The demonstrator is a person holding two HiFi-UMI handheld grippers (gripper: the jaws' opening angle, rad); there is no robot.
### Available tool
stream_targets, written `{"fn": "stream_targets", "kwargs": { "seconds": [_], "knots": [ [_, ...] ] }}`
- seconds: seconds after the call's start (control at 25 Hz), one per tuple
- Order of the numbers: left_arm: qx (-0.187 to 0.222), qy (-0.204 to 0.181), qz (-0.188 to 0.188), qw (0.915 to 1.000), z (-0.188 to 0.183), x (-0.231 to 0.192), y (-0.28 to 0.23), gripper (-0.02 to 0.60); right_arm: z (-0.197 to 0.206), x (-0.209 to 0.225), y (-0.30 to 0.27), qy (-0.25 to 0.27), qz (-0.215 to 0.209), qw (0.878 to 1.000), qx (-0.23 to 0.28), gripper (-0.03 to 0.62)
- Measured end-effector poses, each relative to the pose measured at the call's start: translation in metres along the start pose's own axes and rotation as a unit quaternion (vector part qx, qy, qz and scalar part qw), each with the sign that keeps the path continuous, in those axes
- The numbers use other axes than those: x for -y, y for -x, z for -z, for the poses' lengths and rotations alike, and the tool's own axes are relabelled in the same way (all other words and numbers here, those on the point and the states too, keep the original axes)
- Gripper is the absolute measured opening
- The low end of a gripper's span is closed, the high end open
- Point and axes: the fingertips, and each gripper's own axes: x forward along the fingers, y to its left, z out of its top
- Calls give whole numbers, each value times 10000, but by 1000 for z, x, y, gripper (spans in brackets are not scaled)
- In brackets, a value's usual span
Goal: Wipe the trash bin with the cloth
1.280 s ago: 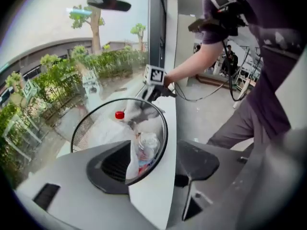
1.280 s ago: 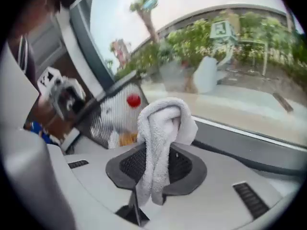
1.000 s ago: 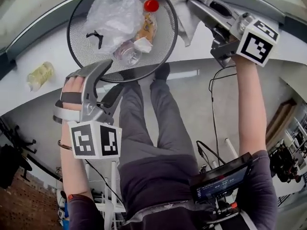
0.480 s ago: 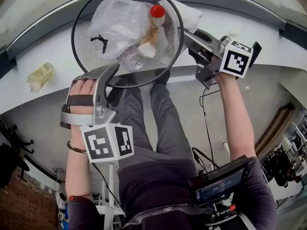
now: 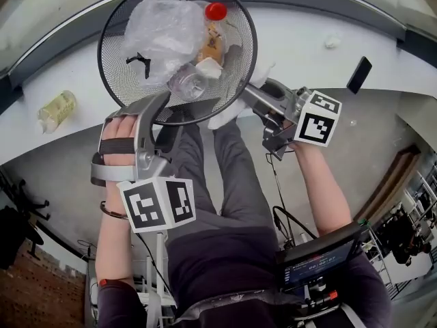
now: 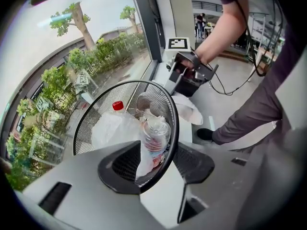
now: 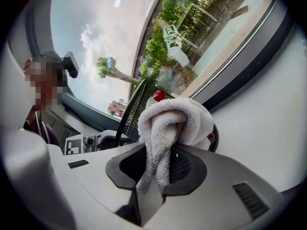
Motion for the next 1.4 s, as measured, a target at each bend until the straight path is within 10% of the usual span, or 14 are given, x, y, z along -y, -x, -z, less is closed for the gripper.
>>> {"fn": "stream_targets", "kwargs": {
  "seconds": [0.16,0.28,0.36,0.56,0.68,1.04,1.4],
  "knots": [
    [187,165,171,9995,-1,0,5,203,5,-3,4,701,183,9968,-352,92],
    [367,264,496,9977,3,0,21,215,-27,3,18,2282,965,9671,-583,92],
    [389,57,530,9978,7,-3,30,218,-64,3,26,3460,1453,9245,-676,92],
    [104,-828,575,9949,10,-3,21,218,-119,2,3,5955,1831,7648,-1640,92],
    [137,-782,737,9941,6,2,15,181,-107,5,-15,6460,1695,7112,-2194,92],
    [159,-116,855,9961,2,11,14,129,-30,13,-6,6325,1711,7086,-2617,92],
    [268,570,468,9969,-21,19,10,101,51,-7,-11,5846,953,7519,-2894,91]
  ]
}}
